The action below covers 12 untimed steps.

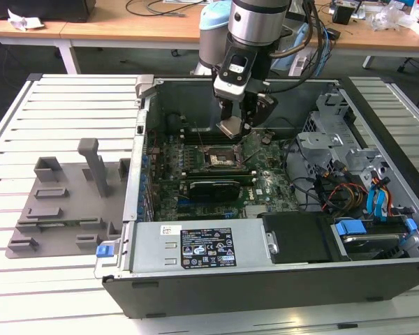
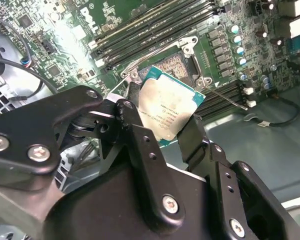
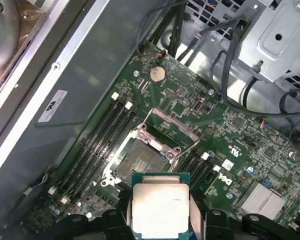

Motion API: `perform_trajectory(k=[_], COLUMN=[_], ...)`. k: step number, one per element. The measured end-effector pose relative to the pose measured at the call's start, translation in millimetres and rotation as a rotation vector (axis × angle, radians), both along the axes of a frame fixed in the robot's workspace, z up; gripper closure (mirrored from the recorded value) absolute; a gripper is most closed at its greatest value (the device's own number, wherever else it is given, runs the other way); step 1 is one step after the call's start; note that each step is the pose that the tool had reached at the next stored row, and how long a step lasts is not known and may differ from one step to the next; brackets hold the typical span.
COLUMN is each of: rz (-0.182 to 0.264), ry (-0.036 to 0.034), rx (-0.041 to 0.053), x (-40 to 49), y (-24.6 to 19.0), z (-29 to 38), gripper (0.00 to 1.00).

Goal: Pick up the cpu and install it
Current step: 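Place the cpu into insertion slot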

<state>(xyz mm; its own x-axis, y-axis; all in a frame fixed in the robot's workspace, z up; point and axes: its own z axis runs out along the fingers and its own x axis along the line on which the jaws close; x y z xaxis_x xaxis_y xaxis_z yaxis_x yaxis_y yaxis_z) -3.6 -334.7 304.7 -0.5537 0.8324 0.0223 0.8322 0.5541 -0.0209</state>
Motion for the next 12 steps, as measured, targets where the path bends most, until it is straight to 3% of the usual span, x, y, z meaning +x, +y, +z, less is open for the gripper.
perform_trajectory(k=[6, 8, 12], rz=[-0.060, -0.116, -0.158], ry=[0.0000, 0.0000, 0.0000], rx=[0.0000, 0.0000, 0.0000], x=[0.0, 0.0, 0.0], y=[0.0, 0.0, 0.0], z=[0.0, -0.1, -0.2], gripper=[0.45, 0.45, 0.45])
